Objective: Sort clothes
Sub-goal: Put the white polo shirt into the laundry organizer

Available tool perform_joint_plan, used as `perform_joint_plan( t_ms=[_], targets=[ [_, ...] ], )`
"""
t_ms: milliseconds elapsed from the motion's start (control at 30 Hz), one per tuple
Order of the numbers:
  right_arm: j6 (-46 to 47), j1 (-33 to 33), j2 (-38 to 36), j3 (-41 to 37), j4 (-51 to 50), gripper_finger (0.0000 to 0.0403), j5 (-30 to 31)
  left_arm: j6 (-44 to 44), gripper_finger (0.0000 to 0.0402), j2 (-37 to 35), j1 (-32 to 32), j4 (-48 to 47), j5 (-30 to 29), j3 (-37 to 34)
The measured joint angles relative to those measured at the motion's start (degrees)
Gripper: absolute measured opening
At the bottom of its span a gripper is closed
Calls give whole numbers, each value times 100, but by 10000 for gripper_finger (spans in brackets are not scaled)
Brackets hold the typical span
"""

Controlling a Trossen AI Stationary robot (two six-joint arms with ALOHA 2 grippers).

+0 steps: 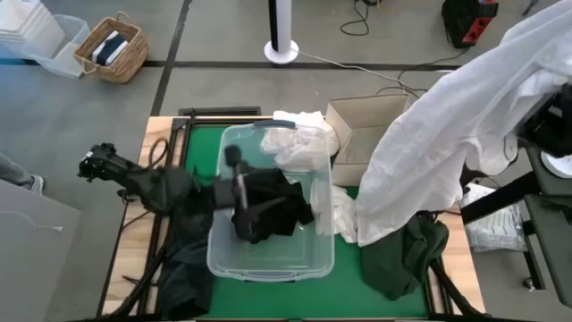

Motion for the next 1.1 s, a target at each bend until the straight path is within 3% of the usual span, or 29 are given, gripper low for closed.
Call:
perform_joint_plan(
  t_ms=[133,200,367,567,633,867,1100],
  targets=[
    [-2,0,4,-3,-34,9,157,-439,249,136,841,410,2204,0],
    [-1,0,39,-5,-28,9,182,-473,249,293,1102,815,2869,0],
    [0,0,207,-2,-2,9,202,72,249,787,1390,1750,2969,2],
    [0,0,599,0,-16,9,302,132,262,1325,1579,1888,3846,323],
    [-1,0,762,-2,-43,9,398,68,269,1604,1591,1881,3807,590],
    [-35,0,1274,-11,-158,9,539,278,291,2765,1595,869,3683,2069],
    [-354,0,1573,-5,-169,9,1099,286,295,3820,1595,9,3476,3706]
  ],
)
